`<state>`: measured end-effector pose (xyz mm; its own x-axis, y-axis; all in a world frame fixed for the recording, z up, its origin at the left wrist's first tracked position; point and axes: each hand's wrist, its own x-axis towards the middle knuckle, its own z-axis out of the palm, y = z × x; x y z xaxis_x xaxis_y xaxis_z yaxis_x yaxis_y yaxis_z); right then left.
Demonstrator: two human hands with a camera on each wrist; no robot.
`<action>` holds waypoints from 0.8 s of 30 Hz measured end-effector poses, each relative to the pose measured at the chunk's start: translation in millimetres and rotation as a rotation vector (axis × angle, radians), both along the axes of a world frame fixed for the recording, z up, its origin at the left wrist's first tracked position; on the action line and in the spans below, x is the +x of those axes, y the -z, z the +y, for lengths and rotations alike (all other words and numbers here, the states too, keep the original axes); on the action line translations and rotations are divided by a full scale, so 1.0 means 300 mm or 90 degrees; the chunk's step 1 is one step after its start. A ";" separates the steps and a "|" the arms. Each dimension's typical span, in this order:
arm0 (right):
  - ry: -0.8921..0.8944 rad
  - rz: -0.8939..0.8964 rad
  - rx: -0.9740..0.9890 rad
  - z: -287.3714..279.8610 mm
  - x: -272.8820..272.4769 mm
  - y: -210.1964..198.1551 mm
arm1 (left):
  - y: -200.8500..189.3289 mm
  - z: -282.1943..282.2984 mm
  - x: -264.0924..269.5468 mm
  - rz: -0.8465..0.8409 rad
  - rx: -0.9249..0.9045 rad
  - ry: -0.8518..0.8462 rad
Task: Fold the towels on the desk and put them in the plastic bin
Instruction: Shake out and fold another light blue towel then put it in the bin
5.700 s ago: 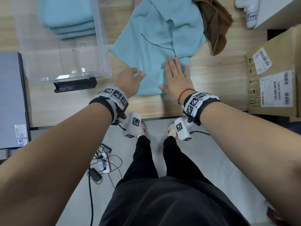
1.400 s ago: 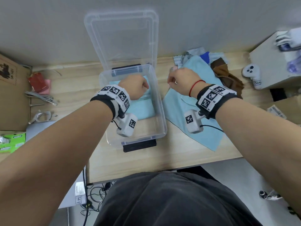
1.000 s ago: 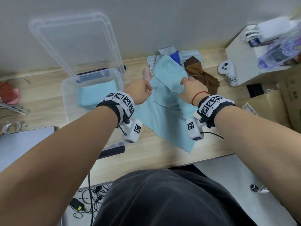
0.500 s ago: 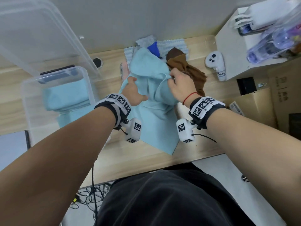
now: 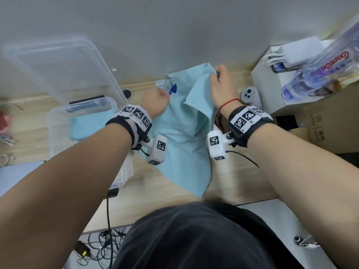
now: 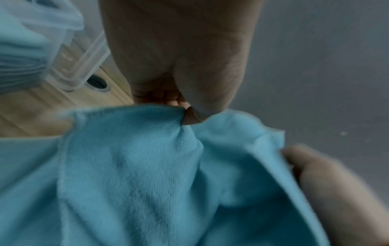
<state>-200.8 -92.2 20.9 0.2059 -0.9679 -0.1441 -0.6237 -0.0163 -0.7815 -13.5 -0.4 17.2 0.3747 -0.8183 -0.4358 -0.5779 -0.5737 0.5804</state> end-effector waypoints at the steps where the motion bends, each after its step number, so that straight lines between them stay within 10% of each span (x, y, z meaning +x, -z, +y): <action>1: 0.021 0.046 -0.013 -0.003 -0.010 0.005 | -0.039 0.002 0.005 0.011 -0.024 -0.025; 6: 0.010 0.199 -0.010 0.020 -0.039 0.007 | -0.243 0.020 0.016 0.038 -0.202 -0.112; 11: 0.024 0.094 0.049 0.089 -0.032 -0.028 | -0.379 0.099 0.011 0.106 -0.280 -0.166; 18: -0.028 -0.207 0.119 0.210 0.030 -0.173 | -0.431 0.246 0.002 0.093 -0.109 -0.034; 24: -0.231 -0.200 0.136 0.418 0.080 -0.292 | -0.372 0.414 0.013 0.111 -0.076 0.103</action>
<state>-176.8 33.3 108.4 0.5872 -0.7822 -0.2082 -0.3421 -0.0067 -0.9397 -9.6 123.7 128.8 0.1630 -0.9111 -0.3786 -0.5419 -0.4033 0.7374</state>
